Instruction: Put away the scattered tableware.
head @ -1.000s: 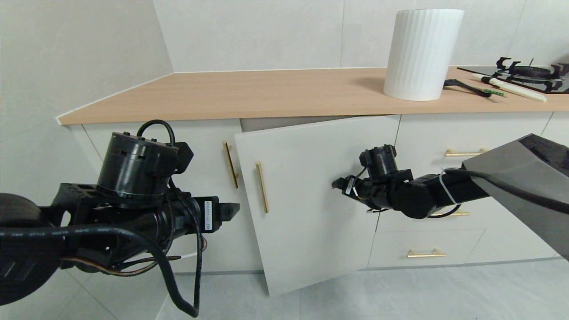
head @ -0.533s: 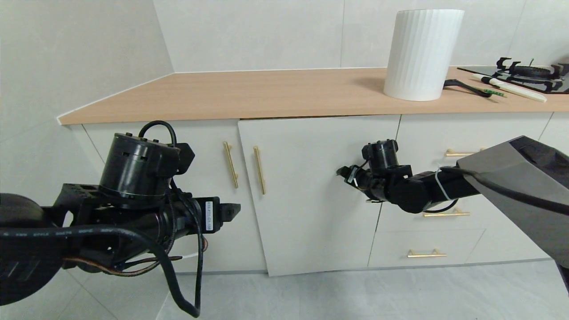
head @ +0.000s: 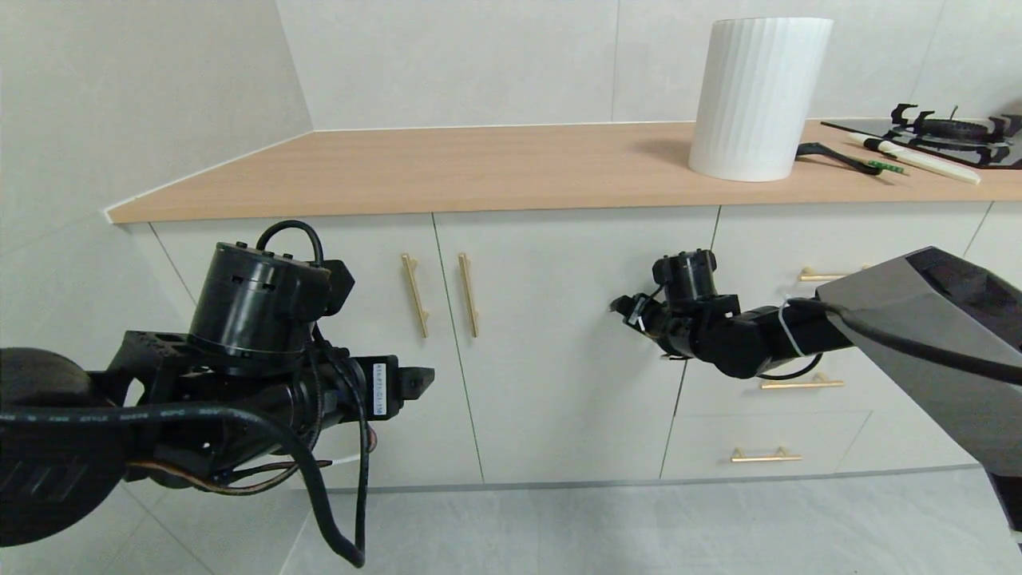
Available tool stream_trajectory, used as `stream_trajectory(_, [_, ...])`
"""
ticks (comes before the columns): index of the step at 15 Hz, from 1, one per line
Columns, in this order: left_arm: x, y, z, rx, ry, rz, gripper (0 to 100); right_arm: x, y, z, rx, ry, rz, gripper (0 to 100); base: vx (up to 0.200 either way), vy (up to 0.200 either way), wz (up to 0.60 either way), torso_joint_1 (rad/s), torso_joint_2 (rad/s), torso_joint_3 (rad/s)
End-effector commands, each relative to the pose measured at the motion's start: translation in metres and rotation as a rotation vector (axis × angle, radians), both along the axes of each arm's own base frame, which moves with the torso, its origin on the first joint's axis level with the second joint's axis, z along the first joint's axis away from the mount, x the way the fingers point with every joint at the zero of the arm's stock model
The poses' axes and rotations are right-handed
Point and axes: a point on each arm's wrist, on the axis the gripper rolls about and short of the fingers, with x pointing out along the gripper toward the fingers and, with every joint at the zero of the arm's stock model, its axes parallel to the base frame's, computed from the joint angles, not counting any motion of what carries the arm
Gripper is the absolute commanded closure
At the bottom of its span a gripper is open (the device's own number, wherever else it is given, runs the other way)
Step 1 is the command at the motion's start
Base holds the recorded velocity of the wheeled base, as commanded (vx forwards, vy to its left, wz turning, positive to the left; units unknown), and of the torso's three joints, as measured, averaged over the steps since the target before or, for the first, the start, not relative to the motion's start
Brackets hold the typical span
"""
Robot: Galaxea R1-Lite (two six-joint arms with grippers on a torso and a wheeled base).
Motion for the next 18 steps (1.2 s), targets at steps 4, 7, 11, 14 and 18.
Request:
stream_trajectory(4, [-0.002,0.001,0.003,-0.007,-0.011,0.0,0,-0.041,-0.016,0.05,0.01,-0.042,-0.011,0,0.0,0.0,0.0,0.0,0.0,0.0])
stream_trajectory(7, [-0.006,0.004,0.01,-0.018,-0.034,-0.001,0,-0.081,-0.035,0.084,0.017,-0.077,-0.011,0,0.0,0.0,0.0,0.0,0.0,0.0])
stream_trajectory(11, [-0.015,0.007,0.021,-0.038,-0.07,-0.003,0,-0.135,-0.056,0.113,-0.048,-0.13,-0.025,0,0.0,0.0,0.0,0.0,0.0,0.0])
stream_trajectory(14, [-0.025,0.013,0.032,-0.061,-0.11,-0.006,0,-0.169,-0.073,0.119,-0.085,-0.14,-0.052,0,0.0,0.0,0.0,0.0,0.0,0.0])
stream_trajectory(18, [-0.051,0.027,0.044,-0.09,-0.164,-0.008,0,-0.23,-0.103,0.119,-0.115,-0.16,-0.094,0,0.0,0.0,0.0,0.0,0.0,0.0])
